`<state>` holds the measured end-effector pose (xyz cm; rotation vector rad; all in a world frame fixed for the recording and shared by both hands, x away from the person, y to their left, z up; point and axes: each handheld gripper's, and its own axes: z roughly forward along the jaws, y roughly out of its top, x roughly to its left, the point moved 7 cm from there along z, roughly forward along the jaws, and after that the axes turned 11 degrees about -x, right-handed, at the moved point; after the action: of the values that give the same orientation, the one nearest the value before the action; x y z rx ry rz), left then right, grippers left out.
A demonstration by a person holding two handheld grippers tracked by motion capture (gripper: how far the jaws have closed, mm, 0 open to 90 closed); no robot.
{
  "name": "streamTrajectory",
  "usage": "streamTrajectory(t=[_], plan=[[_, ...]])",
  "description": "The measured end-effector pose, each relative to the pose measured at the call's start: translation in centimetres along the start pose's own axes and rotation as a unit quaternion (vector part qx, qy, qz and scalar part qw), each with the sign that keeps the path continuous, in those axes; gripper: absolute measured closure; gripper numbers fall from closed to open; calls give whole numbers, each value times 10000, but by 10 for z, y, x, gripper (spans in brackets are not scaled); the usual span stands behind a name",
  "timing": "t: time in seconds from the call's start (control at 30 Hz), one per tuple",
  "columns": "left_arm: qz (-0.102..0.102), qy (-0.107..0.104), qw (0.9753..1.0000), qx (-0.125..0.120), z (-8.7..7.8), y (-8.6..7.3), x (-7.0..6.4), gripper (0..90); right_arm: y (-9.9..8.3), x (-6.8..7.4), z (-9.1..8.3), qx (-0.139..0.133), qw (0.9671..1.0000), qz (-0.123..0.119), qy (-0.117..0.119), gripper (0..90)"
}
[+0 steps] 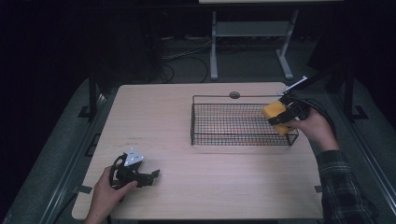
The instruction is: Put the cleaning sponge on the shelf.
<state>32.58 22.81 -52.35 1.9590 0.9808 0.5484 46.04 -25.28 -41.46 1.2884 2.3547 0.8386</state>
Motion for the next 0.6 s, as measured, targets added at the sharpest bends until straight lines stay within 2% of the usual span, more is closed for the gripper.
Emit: streamTrajectory(t=[0.3,0.6], plan=[[-2,-1,10000,0,0,0,0,129,2,-8,14,64,9998,165,-12,202],[-2,0,10000,-2,0,0,0,130,2,-15,24,93,9997,232,-46,202]])
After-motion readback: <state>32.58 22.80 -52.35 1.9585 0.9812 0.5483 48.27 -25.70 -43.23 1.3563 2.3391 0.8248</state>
